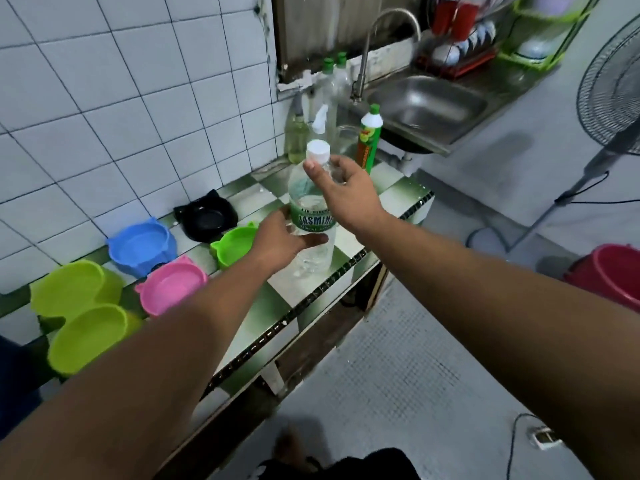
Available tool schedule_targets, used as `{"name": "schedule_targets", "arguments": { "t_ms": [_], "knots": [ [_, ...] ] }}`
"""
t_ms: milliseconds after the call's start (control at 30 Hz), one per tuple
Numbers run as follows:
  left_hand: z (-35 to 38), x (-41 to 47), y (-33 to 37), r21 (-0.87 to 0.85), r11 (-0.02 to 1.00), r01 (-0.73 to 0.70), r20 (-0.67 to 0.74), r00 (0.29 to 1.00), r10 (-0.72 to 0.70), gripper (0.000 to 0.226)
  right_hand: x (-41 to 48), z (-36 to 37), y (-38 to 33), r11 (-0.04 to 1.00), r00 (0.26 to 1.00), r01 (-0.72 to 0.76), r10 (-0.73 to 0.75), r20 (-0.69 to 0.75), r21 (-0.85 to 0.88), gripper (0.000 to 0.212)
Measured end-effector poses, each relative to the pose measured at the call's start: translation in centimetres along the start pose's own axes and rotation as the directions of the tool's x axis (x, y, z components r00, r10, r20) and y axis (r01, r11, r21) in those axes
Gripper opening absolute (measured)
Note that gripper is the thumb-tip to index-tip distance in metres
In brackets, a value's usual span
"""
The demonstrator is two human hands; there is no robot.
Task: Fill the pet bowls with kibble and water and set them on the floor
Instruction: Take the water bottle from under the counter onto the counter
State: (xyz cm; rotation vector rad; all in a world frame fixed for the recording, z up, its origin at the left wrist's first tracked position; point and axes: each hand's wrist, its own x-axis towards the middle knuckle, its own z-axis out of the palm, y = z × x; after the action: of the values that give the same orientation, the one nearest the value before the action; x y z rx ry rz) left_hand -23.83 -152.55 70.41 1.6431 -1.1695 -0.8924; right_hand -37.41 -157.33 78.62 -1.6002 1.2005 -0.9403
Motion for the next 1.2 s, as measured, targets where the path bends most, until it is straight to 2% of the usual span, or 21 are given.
{"name": "schedule_targets", "arguments": {
  "t_ms": [233, 367, 533, 767, 933, 1100, 1200],
  "knots": [
    [-0.9, 9.1, 0.6, 0.026, 1.0, 0.005, -0.083, 0.997, -0.003, 0.095, 9.7, 2.4, 0.4, 0.998, 0.997, -0.056, 0.056, -0.055, 0.011, 0.103],
    [-0.5, 13.7, 0.2, 0.021, 1.0, -0.01, -0.066, 0.998, 0.012, 0.078, 13.7, 3.3, 1.1, 0.997, 0.993, -0.081, 0.081, -0.084, -0.003, 0.1],
    [-0.2, 18.8, -0.8, 0.028, 1.0, 0.014, -0.042, 0.999, -0.013, 0.072, 17.8, 3.7, 1.8, 0.995, 0.993, -0.099, 0.097, -0.07, -0.02, 0.076],
    [0.9, 23.7, -0.8, 0.069, 0.997, 0.019, -0.05, 0.999, -0.015, 0.058, 22.3, 2.8, 2.4, 0.995, 0.995, -0.097, 0.096, -0.033, -0.034, 0.075],
    [1.4, 24.7, -1.3, 0.054, 0.997, 0.048, -0.044, 0.998, -0.045, 0.058, 23.9, 3.1, 3.6, 0.994, 0.994, -0.106, 0.106, -0.004, -0.04, 0.074],
    [1.5, 25.5, -3.1, 0.022, 0.998, 0.059, -0.06, 0.997, -0.057, 0.071, 24.3, 3.3, 4.6, 0.993, 0.994, -0.11, 0.11, -0.007, -0.043, 0.073],
    [1.6, 24.6, -1.8, 0.074, 0.996, 0.044, -0.061, 0.997, -0.04, 0.069, 24.1, 3.0, 4.4, 0.992, 0.993, -0.12, 0.121, 0.011, -0.025, 0.082]
  ]
}}
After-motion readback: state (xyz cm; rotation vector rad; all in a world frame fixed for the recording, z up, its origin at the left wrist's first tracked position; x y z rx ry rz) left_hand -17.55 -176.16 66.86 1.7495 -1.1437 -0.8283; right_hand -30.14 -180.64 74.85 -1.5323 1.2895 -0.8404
